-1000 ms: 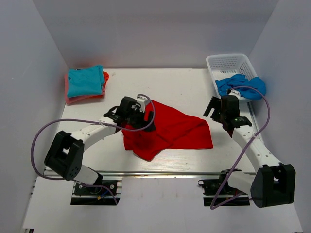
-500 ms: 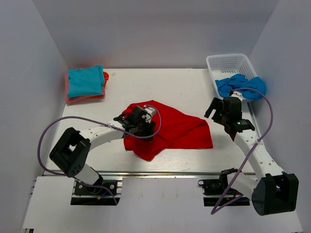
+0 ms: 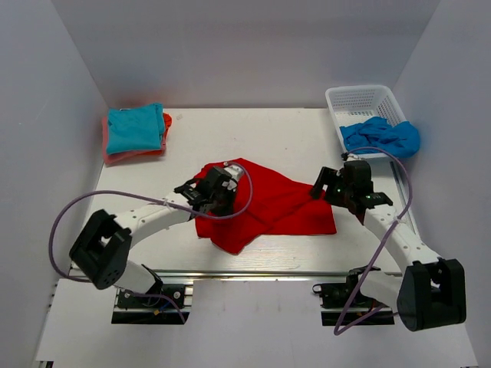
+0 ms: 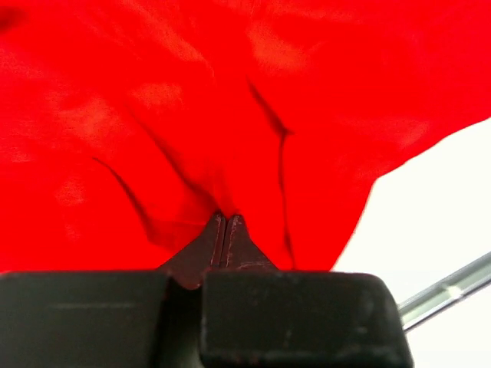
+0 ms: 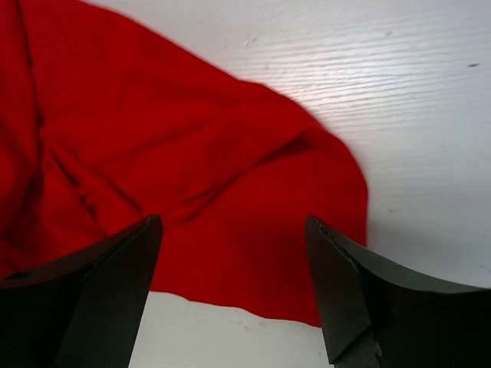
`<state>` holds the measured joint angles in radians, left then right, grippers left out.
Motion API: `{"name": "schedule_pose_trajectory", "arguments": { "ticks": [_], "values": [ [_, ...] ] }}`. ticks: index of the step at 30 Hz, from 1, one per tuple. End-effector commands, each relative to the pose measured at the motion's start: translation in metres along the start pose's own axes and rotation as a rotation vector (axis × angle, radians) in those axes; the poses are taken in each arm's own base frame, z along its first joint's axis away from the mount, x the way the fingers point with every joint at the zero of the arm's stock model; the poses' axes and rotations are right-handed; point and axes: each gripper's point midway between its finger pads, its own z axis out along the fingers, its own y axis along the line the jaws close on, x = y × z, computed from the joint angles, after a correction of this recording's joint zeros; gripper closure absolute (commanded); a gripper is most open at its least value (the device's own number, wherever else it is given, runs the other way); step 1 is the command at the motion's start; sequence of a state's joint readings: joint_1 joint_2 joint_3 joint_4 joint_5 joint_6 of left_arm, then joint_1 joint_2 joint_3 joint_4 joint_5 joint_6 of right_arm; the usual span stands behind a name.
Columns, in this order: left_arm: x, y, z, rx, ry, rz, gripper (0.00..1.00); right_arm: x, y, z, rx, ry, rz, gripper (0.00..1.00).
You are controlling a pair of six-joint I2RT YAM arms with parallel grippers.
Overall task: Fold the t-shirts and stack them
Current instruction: Flatten out the tshirt
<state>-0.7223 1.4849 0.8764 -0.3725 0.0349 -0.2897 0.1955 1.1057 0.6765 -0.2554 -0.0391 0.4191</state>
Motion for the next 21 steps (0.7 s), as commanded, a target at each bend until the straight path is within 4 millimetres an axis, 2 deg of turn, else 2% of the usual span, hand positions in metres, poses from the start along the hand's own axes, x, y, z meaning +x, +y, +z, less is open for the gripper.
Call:
{"name": "schedule_pose_trajectory", "arguments": {
  "ticks": [1,4,10,13,14,16,19,21],
  "values": [
    [-0.060,-0.011,-0.042,0.015,-0.240,-0.015,1.00,0.007,0.026,0.007,-0.138,0.031,-0.060,0.20],
    [-0.081,-0.013,-0.068,0.035,-0.345,-0.043,1.00,0.008,0.025,0.014,-0.121,0.032,-0.058,0.21],
    [-0.113,0.010,-0.107,-0.096,-0.490,-0.106,1.00,0.010,0.029,0.035,-0.117,0.057,-0.028,0.27],
    [-0.116,0.025,-0.117,-0.183,-0.509,-0.138,1.00,0.017,0.021,0.052,-0.068,0.099,-0.002,0.31],
    [-0.125,0.031,-0.129,-0.225,-0.550,-0.166,1.00,0.012,0.017,0.057,-0.041,0.096,0.003,0.31],
    [-0.125,0.041,-0.135,-0.285,-0.554,-0.176,1.00,0.009,0.013,0.062,0.000,0.094,0.020,0.31],
    [-0.134,0.057,-0.156,-0.391,-0.593,-0.225,1.00,0.002,0.009,0.070,0.028,0.068,0.029,0.31],
    [-0.135,0.064,-0.160,-0.432,-0.605,-0.234,1.00,0.000,0.010,0.076,0.023,0.067,0.029,0.31]
  ]
}}
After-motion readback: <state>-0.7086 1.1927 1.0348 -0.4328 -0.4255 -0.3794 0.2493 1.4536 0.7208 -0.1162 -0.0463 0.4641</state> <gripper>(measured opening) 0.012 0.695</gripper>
